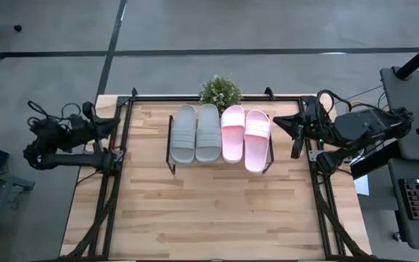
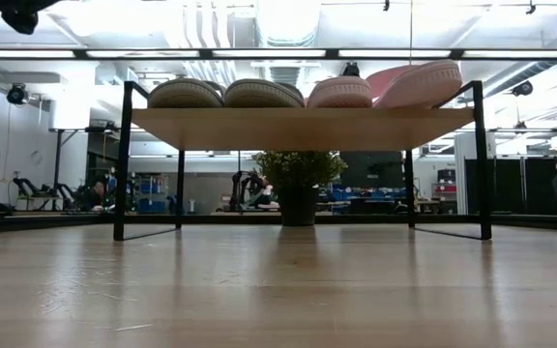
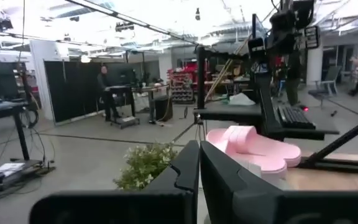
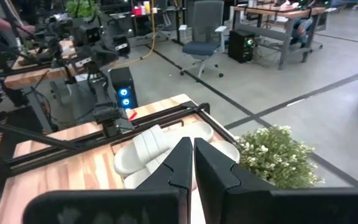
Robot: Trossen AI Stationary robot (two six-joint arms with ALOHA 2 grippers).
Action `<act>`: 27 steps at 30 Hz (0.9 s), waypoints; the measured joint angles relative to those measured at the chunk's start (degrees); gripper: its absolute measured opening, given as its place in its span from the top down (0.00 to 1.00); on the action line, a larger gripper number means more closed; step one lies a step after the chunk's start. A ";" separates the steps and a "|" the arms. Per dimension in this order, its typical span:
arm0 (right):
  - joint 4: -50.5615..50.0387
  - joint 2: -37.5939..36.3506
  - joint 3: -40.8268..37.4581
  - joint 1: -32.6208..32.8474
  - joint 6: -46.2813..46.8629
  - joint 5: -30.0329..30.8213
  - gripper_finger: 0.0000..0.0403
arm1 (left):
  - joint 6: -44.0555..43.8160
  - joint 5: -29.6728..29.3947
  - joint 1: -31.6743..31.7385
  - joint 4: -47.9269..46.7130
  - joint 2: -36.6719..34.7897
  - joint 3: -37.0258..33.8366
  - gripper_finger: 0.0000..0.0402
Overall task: Pick and place slides into the shelf
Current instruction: Return to Home Position
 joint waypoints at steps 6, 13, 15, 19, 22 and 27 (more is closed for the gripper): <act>-0.02 -0.46 -0.22 0.00 0.29 0.91 0.98 | -1.11 3.51 0.02 -2.95 0.36 -0.95 1.00; 0.01 -0.39 -0.53 -0.02 -0.58 0.85 0.98 | -12.00 11.51 0.02 -4.56 0.14 -8.03 1.00; 0.05 -0.37 -0.93 -0.02 -1.08 0.83 0.98 | -13.01 13.59 0.02 -1.19 0.97 -11.35 1.00; 0.00 -0.42 -1.77 -0.01 -1.06 0.67 0.98 | -12.10 17.13 0.00 7.00 0.90 -16.98 1.00; 0.05 -0.46 -1.99 -0.02 0.05 -0.05 0.98 | -11.37 18.42 0.02 11.13 -0.23 -20.42 1.00; 0.14 -0.48 -2.01 0.00 1.95 -0.91 0.98 | -11.25 19.41 0.02 13.01 -0.19 -23.69 1.00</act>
